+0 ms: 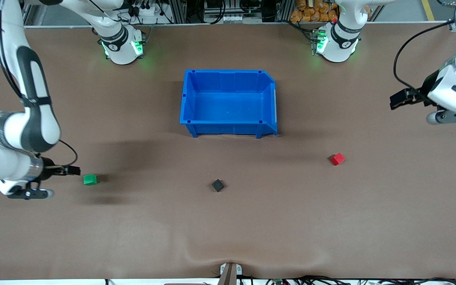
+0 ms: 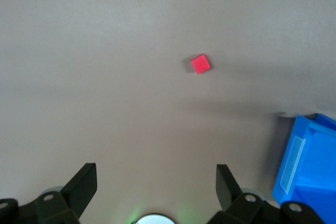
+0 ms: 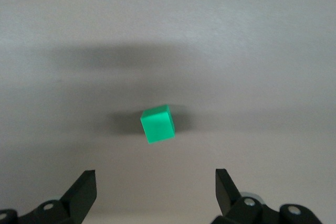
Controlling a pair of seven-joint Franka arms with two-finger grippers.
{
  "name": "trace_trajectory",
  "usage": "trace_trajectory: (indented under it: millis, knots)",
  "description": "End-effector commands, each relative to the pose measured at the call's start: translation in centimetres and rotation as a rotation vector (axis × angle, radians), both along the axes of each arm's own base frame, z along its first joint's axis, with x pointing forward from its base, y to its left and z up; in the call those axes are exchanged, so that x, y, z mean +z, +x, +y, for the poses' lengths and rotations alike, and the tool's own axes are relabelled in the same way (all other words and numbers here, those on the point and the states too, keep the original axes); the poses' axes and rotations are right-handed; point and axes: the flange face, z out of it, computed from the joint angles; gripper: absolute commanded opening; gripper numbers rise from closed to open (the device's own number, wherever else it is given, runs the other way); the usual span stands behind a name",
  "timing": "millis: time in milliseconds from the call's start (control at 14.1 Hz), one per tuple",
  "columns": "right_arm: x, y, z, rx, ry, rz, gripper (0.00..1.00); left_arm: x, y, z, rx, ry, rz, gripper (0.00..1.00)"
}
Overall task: Attach green and red cubes to black cube
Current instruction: 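Grasp the green cube with the right gripper while the left gripper grasps the red cube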
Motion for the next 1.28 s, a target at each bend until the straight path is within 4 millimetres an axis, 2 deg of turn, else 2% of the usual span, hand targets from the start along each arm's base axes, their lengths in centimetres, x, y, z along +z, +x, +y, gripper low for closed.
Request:
trace_trajectory:
  millis: [0, 142, 285, 569, 782, 996, 1209]
  knots:
    - [-3.2, -0.6, 1.5, 0.097, -0.004, -0.036, 1.0, -2.6, 0.5, 0.0, -0.029, 0.008, -0.025, 1.0]
    - [-5.2, -1.2, 2.8, 0.167, -0.006, -0.077, 1.0, -5.0, 1.5, 0.0, -0.028, 0.003, -0.013, 1.0]
    - [-5.7, -1.4, 3.1, 0.236, 0.0, -0.07, 1.0, -6.9, 2.5, 0.0, -0.015, -0.001, -0.008, 1.0]
    - [-9.0, -1.2, 0.5, 0.307, -0.001, -0.078, 1.0, -11.1, 4.1, -0.2, 0.026, -0.008, 0.016, 1.0]
    - [-9.6, -1.3, 0.2, 0.303, 0.0, -0.075, 1.0, -13.8, 4.9, -1.5, 0.116, -0.001, 0.038, 1.0]
    - [-10.7, -1.7, 0.0, 0.297, 0.007, -0.056, 1.0, -16.8, 5.4, -1.7, 0.193, -0.019, 0.068, 1.0]
    - [-10.8, -1.8, -0.1, 0.295, 0.008, -0.052, 1.0, -18.9, 5.6, -1.7, 0.22, -0.018, 0.084, 1.0]
